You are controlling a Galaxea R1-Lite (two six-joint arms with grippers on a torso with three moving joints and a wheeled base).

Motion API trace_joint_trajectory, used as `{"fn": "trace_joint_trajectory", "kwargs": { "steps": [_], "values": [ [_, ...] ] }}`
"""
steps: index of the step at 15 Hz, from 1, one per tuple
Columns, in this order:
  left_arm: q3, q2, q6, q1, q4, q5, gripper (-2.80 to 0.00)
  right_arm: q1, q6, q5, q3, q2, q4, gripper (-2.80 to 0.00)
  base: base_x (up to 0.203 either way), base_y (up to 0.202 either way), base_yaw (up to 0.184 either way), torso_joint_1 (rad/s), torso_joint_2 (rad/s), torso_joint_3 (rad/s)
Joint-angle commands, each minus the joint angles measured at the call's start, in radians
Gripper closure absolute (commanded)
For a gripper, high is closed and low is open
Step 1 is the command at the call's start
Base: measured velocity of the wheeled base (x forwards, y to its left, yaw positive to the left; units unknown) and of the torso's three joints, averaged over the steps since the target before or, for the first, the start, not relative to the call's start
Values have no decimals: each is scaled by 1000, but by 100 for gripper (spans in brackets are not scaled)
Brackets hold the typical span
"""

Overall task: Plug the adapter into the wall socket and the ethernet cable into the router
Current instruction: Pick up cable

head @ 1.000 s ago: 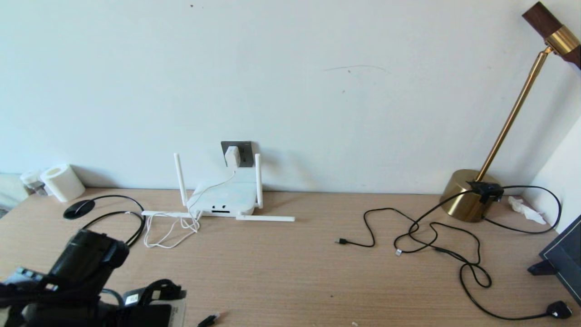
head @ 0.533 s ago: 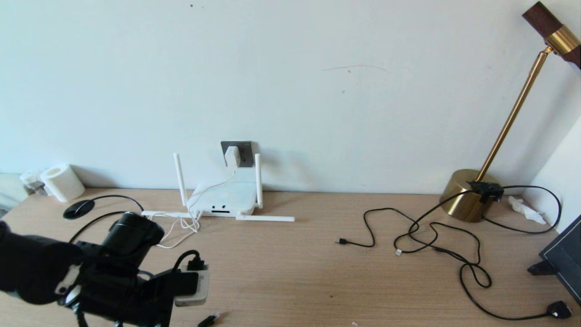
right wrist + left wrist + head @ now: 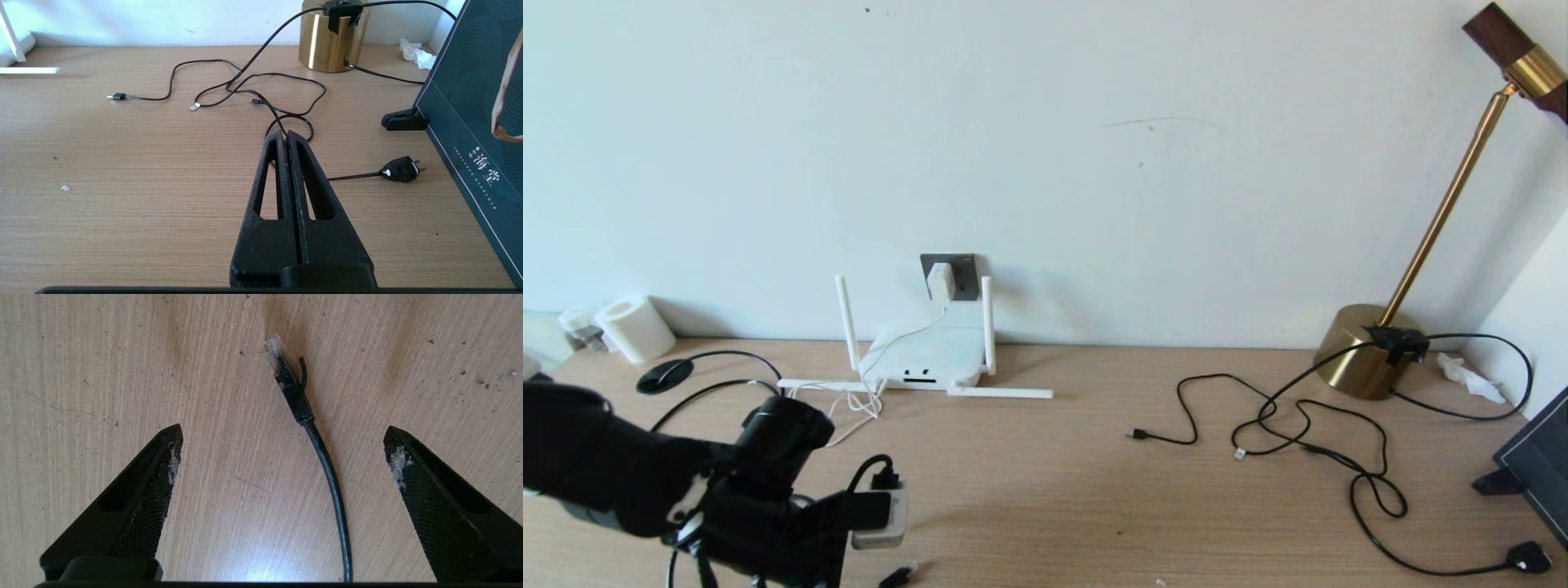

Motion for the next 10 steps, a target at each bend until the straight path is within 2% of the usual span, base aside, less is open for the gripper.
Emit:
{"fn": "trace_joint_trajectory", "kwargs": {
  "steps": [1,10],
  "values": [
    [0,28,6,-1,-2,-1,-280,0,1,0,0,0,0,0,0,0,0,0,0,0],
    [0,66,6,0,-3,-1,-280,0,1,0,0,0,0,0,0,0,0,0,0,0]
  ]
}}
